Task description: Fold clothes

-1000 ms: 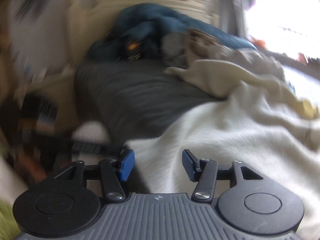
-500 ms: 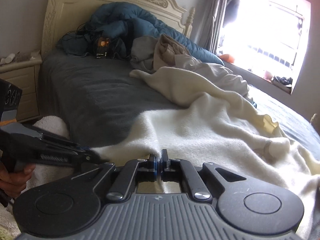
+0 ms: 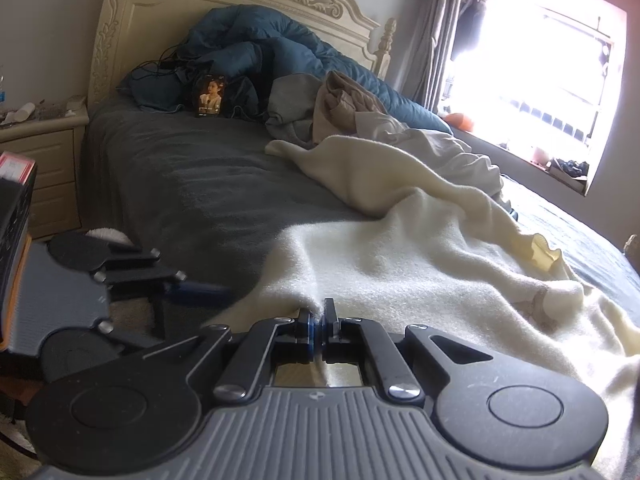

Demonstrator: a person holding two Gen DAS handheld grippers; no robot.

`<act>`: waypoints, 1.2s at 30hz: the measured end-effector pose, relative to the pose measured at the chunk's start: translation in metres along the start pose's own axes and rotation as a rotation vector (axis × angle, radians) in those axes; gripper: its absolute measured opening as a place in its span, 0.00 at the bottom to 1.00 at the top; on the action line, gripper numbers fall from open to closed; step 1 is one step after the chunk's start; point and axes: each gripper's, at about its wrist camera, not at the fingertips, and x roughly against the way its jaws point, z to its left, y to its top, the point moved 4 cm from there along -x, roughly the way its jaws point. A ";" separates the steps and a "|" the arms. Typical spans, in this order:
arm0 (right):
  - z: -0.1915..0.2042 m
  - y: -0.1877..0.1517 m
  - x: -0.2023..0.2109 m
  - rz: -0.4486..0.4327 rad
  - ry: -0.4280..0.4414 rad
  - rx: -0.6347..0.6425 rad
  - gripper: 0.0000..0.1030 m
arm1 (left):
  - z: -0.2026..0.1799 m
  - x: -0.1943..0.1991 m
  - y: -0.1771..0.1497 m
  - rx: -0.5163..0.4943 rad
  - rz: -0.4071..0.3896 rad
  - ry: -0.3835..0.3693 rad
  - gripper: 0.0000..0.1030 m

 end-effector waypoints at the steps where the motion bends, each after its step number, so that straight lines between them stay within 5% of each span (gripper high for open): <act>1: 0.001 -0.001 -0.001 0.001 -0.003 0.007 0.03 | 0.001 -0.002 0.001 -0.004 0.002 0.021 0.39; 3: 0.002 -0.002 -0.002 0.006 -0.016 0.023 0.03 | 0.009 0.001 0.004 0.043 -0.012 0.034 0.16; 5: 0.002 -0.001 0.000 0.004 -0.037 0.044 0.03 | 0.019 0.006 0.008 0.110 -0.032 0.037 0.07; 10: 0.012 0.006 0.023 -0.031 -0.067 0.143 0.03 | 0.039 0.026 0.014 0.262 -0.086 0.016 0.02; 16: 0.040 -0.059 -0.023 0.291 0.036 0.206 0.03 | 0.052 0.007 -0.014 0.382 0.041 -0.048 0.01; 19: 0.034 -0.055 -0.018 0.328 0.068 0.196 0.03 | 0.055 0.006 -0.016 0.387 0.024 -0.070 0.01; 23: -0.011 -0.019 0.002 0.294 0.240 0.044 0.07 | 0.059 0.007 -0.022 0.405 0.001 -0.112 0.01; 30: -0.062 0.081 -0.046 0.180 0.214 0.074 0.38 | 0.064 0.004 -0.028 0.433 -0.022 -0.152 0.01; 36: -0.049 0.113 -0.080 0.314 0.534 0.218 0.38 | 0.072 0.001 -0.032 0.462 -0.036 -0.166 0.01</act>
